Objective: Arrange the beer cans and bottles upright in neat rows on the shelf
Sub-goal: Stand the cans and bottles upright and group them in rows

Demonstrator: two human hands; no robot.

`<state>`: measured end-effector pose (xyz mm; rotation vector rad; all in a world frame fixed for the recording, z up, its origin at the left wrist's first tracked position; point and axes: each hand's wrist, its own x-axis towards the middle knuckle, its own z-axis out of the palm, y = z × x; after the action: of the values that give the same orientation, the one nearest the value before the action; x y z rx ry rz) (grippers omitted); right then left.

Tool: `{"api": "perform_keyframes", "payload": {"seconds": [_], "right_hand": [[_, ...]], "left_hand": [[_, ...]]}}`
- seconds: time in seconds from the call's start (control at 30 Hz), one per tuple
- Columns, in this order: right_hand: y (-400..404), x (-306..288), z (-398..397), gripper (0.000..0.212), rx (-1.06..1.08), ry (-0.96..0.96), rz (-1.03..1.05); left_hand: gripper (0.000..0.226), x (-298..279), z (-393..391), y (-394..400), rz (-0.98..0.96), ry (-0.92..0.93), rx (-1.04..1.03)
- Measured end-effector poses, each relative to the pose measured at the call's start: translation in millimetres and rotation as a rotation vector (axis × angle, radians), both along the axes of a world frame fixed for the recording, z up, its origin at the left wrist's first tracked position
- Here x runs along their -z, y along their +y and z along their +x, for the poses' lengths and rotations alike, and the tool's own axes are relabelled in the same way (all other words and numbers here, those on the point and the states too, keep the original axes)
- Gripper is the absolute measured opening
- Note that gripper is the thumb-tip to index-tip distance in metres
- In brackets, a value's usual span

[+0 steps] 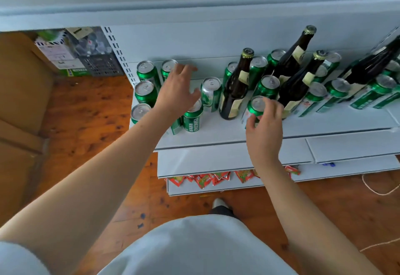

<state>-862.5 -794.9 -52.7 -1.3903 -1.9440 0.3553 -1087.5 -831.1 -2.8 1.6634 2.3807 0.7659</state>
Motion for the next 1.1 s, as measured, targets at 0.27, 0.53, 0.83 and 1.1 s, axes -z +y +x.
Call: {"api": "perform_keyframes", "payload": {"seconds": [0.27, 0.53, 0.83, 1.1], "right_hand": [[54, 19, 21, 0.075, -0.139, -0.387, -0.132], [57, 25, 26, 0.074, -0.135, -0.262, -0.202], [30, 28, 23, 0.07, -0.329, -0.303, -0.04], [-11, -55, -22, 0.069, -0.405, -0.277, 0.12]], "left_hand": [[0.079, 17, 3, 85, -0.464, 0.032, 0.243], [0.07, 19, -10, 110, -0.415, 0.063, 0.194], [0.082, 29, -7, 134, -0.294, -0.114, 0.014], [0.039, -17, -25, 30, -0.081, 0.02, -0.149]]}}
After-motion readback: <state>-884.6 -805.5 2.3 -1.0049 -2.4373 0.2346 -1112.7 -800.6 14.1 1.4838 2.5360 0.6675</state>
